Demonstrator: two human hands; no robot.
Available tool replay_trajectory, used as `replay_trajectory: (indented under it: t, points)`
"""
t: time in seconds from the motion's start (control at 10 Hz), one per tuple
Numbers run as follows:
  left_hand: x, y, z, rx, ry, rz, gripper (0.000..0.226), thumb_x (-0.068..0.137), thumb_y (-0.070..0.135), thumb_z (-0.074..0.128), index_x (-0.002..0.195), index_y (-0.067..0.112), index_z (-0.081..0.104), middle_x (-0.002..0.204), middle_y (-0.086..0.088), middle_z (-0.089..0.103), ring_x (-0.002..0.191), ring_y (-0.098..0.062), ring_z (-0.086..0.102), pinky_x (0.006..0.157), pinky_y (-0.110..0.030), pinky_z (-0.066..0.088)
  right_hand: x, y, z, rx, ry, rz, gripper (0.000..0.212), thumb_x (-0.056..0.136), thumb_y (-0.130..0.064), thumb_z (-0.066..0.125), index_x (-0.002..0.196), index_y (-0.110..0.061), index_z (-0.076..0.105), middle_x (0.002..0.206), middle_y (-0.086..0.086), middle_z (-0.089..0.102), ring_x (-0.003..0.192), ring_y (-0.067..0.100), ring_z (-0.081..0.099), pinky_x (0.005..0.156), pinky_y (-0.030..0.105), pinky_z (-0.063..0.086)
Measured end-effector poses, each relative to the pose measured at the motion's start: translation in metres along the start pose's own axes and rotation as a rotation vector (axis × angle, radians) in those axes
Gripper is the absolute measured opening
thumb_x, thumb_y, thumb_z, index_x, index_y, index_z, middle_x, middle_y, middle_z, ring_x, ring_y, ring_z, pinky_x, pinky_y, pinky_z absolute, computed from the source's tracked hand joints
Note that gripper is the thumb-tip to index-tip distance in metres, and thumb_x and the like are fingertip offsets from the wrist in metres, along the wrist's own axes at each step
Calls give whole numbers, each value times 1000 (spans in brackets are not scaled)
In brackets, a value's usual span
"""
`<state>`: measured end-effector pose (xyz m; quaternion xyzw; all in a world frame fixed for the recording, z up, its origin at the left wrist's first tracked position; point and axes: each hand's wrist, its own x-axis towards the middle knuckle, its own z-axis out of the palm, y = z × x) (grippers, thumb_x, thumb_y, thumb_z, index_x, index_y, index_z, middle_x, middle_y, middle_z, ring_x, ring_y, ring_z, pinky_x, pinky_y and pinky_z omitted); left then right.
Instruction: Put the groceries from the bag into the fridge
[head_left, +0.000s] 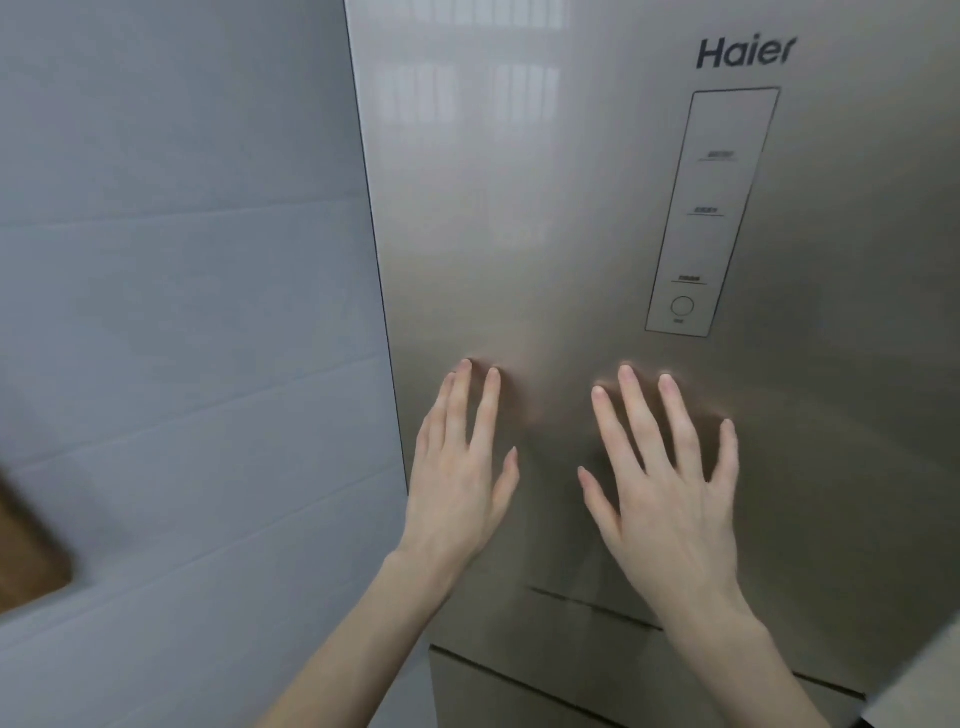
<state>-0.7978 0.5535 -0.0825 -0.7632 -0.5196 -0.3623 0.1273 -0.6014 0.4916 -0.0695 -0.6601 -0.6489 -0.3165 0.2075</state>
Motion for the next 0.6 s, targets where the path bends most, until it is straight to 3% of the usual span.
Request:
replay_trajectory:
  t: [0.2,0.4,0.6]
  points:
    - [9,-9,20,27,23,32,82,97,37,58,164,13,15,170,-16,11,157,-33,15,122,-49,30,3,-5,17,-86,30,19,87,97,-48,59,166,-23,13,175,7,2,161,34,6,117,75,17]
    - [10,-20,17,47,15,72,81,97,40,58,164,16,17,170,-14,13,156,-32,20,118,-50,33,5,-8,17,-17,85,20,79,98,-43,59,165,-23,22,174,6,11,160,33,12,119,74,16]
    - [-1,-21,-22,54,-33,88,78,101,36,54,164,18,13,171,-7,9,158,-26,15,122,-50,28,18,-13,2,255,246,-22,58,104,-40,56,155,-16,46,165,8,38,153,29,35,126,56,22]
